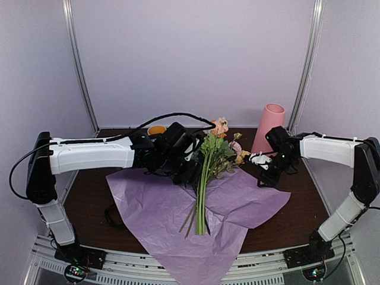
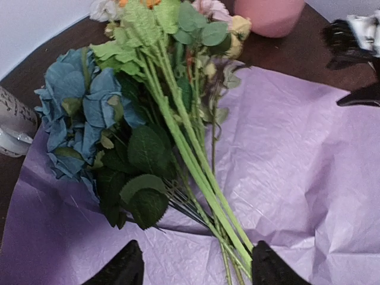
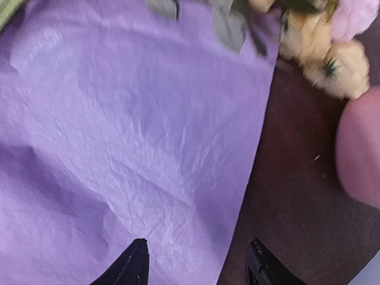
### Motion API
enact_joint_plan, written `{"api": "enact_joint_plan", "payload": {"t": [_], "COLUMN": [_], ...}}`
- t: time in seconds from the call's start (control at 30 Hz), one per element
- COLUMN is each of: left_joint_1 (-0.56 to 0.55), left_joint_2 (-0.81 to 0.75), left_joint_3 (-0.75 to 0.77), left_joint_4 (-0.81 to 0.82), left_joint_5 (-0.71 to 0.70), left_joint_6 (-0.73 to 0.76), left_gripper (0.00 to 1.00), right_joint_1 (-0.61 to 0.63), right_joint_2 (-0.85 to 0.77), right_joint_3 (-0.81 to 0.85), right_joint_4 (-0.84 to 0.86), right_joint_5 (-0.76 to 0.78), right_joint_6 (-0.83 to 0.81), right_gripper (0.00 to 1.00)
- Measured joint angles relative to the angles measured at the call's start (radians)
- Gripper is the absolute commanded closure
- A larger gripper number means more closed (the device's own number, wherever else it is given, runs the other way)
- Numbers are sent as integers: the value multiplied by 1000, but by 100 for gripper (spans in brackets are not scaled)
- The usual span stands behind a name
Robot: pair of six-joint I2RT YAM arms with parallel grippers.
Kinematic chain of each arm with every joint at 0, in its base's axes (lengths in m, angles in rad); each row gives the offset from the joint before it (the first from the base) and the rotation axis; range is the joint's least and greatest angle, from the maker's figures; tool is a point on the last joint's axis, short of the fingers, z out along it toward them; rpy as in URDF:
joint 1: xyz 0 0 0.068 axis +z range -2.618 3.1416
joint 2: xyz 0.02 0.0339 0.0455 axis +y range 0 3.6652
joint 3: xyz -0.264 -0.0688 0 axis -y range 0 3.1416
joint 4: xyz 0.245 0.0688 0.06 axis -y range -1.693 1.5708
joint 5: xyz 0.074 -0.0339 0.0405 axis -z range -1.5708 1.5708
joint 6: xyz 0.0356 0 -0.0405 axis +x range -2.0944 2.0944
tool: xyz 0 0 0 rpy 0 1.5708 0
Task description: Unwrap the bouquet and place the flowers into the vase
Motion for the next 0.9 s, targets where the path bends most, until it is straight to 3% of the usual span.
{"api": "enact_joint_plan", "payload": {"t": [0.17,0.4,0.47,0.6,0.73,0.9], "left_joint_1": [94,122,122,122,127,146], "left_joint_2": [119,263,299,376,429,470], "left_joint_3": [142,333,370,441,482,522], "left_joint_4": [-44,-94,-107,-150,-184,-213], "left_joint_5": [36,92,108,125,126,134], "left_joint_6": [-23,-23,-27,-38,-51,-67], "left_gripper": [62,68,75,75,67,65], "right_joint_1": [0,0,0,0,0,0], "right_joint_2": [-71,-116,-116,-128,-137,-140], "right_joint_3": [137,94,84,72,70,68], "right_joint_4": [-9,79,84,102,108,108], "right_joint_5": [-137,-254,-258,-281,-301,-320], "right_joint_6": [77,185,197,215,216,215], "right_gripper": [45,45,45,45,45,45]}}
